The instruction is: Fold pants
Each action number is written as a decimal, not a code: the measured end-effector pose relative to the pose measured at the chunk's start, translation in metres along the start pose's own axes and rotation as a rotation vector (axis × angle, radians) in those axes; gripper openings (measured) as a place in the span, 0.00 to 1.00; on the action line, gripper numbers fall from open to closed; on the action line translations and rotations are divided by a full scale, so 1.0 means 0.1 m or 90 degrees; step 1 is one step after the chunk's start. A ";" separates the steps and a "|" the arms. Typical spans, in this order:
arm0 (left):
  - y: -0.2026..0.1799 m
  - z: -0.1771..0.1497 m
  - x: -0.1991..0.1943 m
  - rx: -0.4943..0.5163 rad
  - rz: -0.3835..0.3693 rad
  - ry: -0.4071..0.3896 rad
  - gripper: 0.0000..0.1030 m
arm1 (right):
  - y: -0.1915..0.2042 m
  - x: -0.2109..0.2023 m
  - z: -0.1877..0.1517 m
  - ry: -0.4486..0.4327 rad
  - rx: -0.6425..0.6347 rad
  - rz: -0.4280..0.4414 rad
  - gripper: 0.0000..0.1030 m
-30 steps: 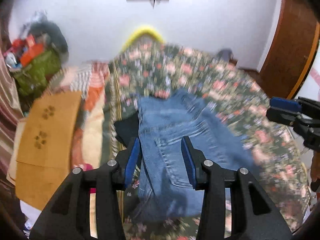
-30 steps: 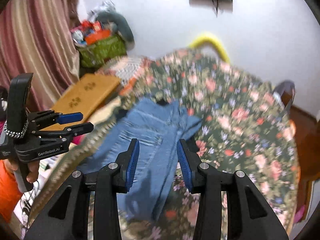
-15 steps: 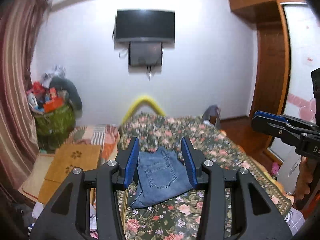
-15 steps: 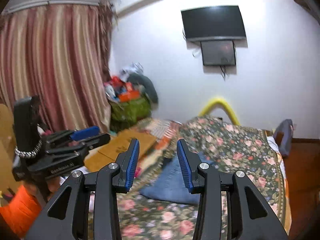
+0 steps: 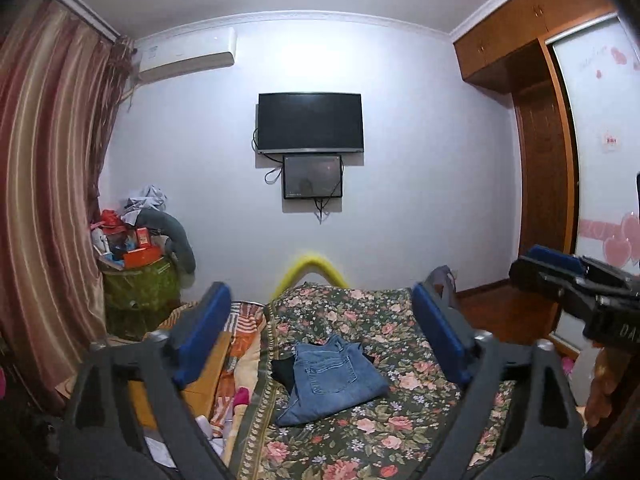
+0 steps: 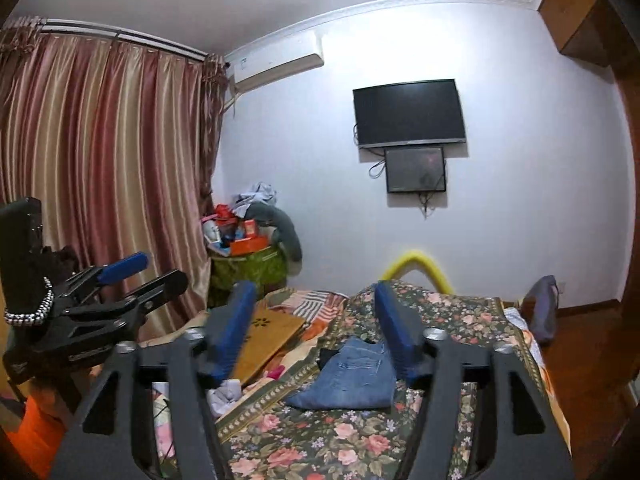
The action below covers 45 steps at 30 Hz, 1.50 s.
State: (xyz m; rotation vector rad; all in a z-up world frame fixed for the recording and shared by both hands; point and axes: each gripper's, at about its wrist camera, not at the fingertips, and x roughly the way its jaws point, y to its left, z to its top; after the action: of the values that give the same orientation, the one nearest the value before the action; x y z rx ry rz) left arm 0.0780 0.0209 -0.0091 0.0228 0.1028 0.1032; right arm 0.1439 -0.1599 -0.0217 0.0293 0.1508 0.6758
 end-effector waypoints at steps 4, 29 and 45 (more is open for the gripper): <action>0.06 -0.02 -0.04 -0.014 0.000 -0.005 0.98 | 0.09 -0.02 -0.02 -0.005 -0.015 -0.028 0.77; 0.12 -0.20 -0.02 -0.028 -0.004 0.013 1.00 | 0.05 -0.09 -0.17 -0.011 0.012 -0.069 1.00; 0.14 -0.24 0.04 -0.029 -0.019 0.027 1.00 | 0.04 -0.09 -0.18 0.006 0.018 -0.075 1.00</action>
State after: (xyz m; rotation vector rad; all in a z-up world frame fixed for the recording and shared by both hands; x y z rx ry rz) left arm 0.0784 0.0360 -0.0335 -0.0266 0.1435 0.0760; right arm 0.1316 -0.1629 -0.0379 0.0442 0.1693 0.5570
